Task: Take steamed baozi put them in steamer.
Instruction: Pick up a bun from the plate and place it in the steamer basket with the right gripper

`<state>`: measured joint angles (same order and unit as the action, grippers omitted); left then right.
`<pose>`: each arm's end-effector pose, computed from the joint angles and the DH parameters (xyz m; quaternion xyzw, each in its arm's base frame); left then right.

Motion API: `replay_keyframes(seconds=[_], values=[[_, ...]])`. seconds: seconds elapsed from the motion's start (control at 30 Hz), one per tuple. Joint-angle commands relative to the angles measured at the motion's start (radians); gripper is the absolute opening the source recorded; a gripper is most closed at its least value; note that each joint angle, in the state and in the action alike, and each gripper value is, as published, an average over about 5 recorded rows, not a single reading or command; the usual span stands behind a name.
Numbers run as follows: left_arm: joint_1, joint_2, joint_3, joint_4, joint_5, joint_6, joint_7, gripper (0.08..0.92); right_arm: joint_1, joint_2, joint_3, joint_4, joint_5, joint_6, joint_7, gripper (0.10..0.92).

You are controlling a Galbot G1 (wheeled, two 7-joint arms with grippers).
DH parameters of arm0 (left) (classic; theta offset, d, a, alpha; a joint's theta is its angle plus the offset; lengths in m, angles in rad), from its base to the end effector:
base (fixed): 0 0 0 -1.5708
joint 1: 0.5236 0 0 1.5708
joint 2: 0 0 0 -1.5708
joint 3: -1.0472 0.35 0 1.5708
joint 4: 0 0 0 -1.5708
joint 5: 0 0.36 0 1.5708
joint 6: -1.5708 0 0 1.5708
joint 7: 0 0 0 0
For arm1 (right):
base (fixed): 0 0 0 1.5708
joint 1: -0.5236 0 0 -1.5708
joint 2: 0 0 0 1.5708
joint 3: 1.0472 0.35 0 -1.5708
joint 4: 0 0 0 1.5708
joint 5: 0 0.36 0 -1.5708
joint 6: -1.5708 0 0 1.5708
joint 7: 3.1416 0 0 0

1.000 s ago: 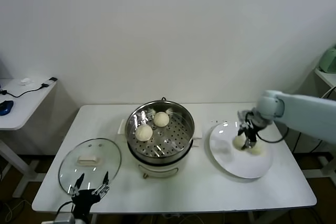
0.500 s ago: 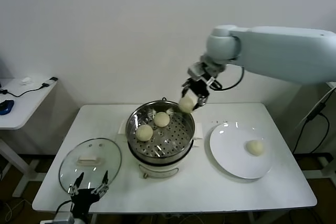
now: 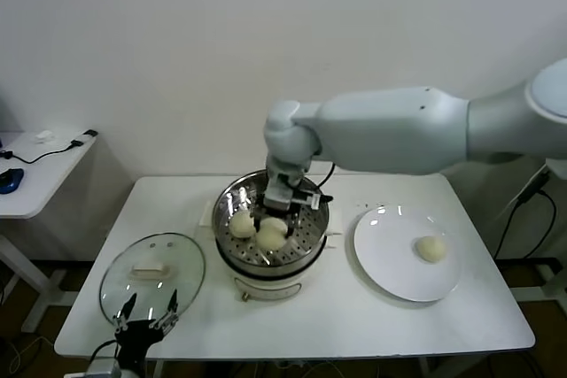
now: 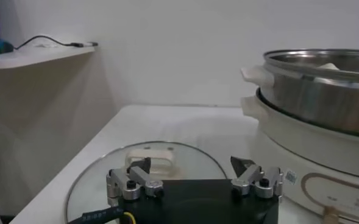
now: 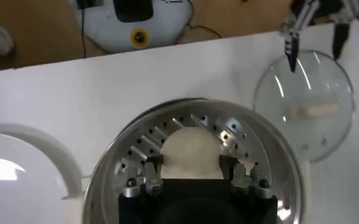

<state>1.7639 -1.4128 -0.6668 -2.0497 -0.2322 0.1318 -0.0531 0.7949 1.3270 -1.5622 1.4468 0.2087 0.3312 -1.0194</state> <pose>0.1237 0.0740 -0.3394 0.0530 -0.9831 0.0071 0.1753 0.4883 0.2065 -0.0468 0.7028 -0.1017 0.7041 0.0042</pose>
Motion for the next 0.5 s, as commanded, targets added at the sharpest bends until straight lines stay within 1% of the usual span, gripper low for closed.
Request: replay_keyframes(seconds=[0.03, 0.2, 0.27, 0.37, 0.43, 0.5], values=[[0.000, -0.001, 0.000, 0.000, -0.001, 0.000, 0.000, 0.823, -0.174, 0.070, 0.004, -0.053, -0.193, 0.096, 0.033, 0.638], [0.000, -0.003, 0.001, 0.001, -0.001, -0.002, 0.000, 0.823, -0.192, 0.067, 0.006, -0.080, -0.226, 0.099, 0.060, 0.645], [0.000, -0.004, 0.002, 0.000, -0.001, -0.002, -0.001, 0.823, -0.188, 0.065, 0.011, -0.082, -0.227, 0.099, 0.088, 0.675], [0.000, -0.005, 0.004, 0.000, 0.000, -0.002, -0.002, 0.823, -0.158, 0.059, 0.025, -0.074, -0.205, 0.103, 0.105, 0.756], [0.001, -0.006, 0.005, -0.001, 0.001, -0.002, -0.002, 0.823, -0.113, 0.048, 0.033, -0.062, -0.162, 0.110, 0.085, 0.797], [0.002, -0.006, 0.005, -0.004, 0.002, -0.002, -0.003, 0.823, -0.049, 0.031, 0.038, -0.052, -0.092, 0.117, 0.047, 0.814]])
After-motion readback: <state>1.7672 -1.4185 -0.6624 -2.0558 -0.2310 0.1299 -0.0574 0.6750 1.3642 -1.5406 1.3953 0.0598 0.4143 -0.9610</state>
